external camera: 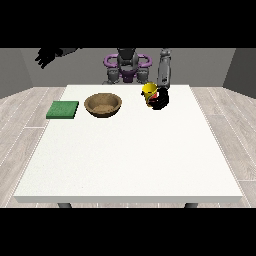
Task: Pick the cup and pour the ball into the bowl, then pick the bowl and place it on the pad
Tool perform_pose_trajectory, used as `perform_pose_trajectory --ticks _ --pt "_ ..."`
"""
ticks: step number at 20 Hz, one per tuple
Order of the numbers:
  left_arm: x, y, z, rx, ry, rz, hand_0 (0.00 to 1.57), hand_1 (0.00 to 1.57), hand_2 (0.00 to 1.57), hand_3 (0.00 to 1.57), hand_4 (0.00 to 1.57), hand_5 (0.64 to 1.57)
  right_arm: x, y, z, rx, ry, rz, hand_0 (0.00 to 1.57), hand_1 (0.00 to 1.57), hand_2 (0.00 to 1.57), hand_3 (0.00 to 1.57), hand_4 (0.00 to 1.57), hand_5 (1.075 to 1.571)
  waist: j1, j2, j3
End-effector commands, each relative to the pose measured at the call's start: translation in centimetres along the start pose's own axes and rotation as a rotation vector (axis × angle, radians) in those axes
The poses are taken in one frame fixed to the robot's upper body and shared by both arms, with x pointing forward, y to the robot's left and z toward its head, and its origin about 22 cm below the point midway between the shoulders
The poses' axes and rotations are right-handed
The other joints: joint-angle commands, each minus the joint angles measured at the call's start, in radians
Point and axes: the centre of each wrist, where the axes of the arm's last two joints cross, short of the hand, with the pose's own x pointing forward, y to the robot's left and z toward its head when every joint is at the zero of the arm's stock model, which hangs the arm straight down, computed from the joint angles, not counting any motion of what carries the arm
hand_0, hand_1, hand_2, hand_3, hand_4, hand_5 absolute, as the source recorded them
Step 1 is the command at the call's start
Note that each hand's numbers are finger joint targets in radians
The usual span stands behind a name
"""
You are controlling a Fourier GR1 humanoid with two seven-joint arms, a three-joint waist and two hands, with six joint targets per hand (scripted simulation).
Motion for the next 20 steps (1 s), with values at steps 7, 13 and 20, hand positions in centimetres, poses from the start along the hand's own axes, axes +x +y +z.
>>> perform_pose_trajectory --ticks 7,13,20 --pt "3.8 -4.7 -2.7 -0.137 -0.085 -0.594 1.35 1.35 1.57 1.57 1.42 1.54 -3.4 -2.0 1.2 -0.04 0.181 -0.004 0.0 0.0 0.0 0.24 0.65 1.564 0.027 -0.18 0.0049" --pt "6.5 -9.1 -4.1 -0.225 -0.163 -0.933 1.36 1.36 1.57 1.57 1.47 1.531 -5.6 -3.2 2.2 -0.076 0.239 -0.031 0.0 0.0 0.0 0.1 0.68 1.559 0.055 -0.217 0.0042" --pt "13.9 -14.6 -7.2 -0.201 -0.156 -1.083 1.36 1.36 1.57 1.57 1.47 1.529 -4.8 -5.2 1.3 -0.043 0.19 -0.058 0.0 0.0 0.0 0.0 0.69 1.558 0.027 -0.176 -0.0011"
